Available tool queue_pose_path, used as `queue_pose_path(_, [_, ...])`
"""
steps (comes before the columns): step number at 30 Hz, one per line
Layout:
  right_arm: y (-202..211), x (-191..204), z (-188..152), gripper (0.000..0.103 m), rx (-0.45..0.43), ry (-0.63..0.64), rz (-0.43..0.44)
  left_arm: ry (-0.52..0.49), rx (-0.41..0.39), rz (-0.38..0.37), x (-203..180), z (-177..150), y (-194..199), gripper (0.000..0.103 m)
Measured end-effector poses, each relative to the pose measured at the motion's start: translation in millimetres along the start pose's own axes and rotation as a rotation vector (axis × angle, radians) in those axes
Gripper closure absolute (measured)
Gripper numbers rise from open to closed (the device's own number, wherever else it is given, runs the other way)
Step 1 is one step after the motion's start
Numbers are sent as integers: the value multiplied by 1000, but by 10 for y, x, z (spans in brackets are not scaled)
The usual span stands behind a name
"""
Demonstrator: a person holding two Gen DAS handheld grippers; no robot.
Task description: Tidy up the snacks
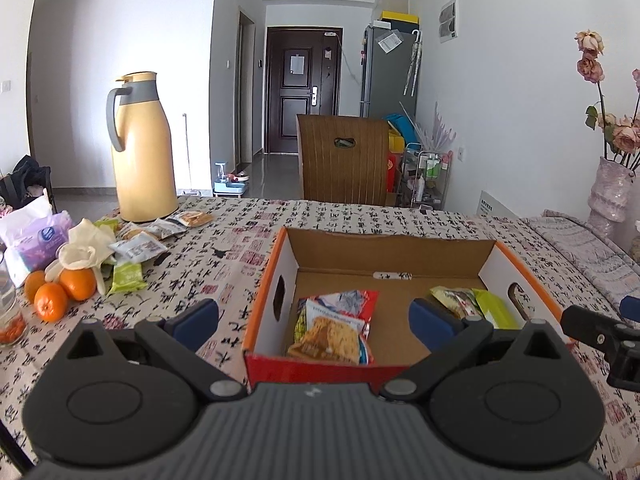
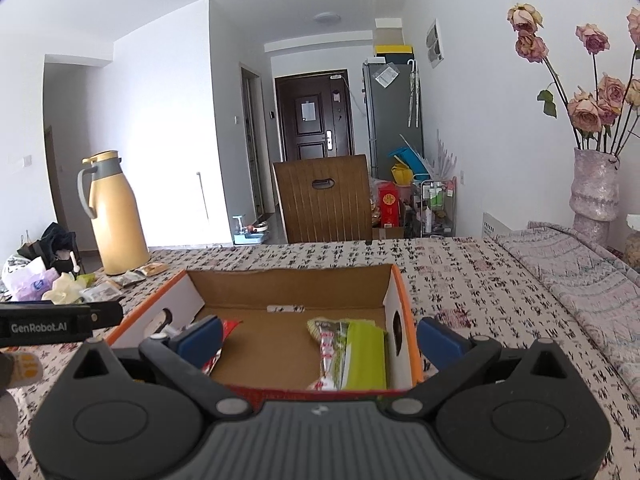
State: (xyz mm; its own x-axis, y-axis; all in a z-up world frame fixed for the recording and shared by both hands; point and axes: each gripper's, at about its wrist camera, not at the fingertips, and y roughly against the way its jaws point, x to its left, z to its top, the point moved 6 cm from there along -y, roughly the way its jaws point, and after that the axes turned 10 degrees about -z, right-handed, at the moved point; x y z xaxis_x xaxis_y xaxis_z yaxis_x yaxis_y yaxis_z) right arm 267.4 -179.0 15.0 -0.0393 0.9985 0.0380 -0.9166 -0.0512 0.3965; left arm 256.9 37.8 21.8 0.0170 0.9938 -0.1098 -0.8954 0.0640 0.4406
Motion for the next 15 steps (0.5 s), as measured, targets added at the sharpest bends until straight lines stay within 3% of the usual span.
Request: queue_pose_path(15, [312,-78,-467,0,78,8,-10,7,32,0,92,-410,308,0])
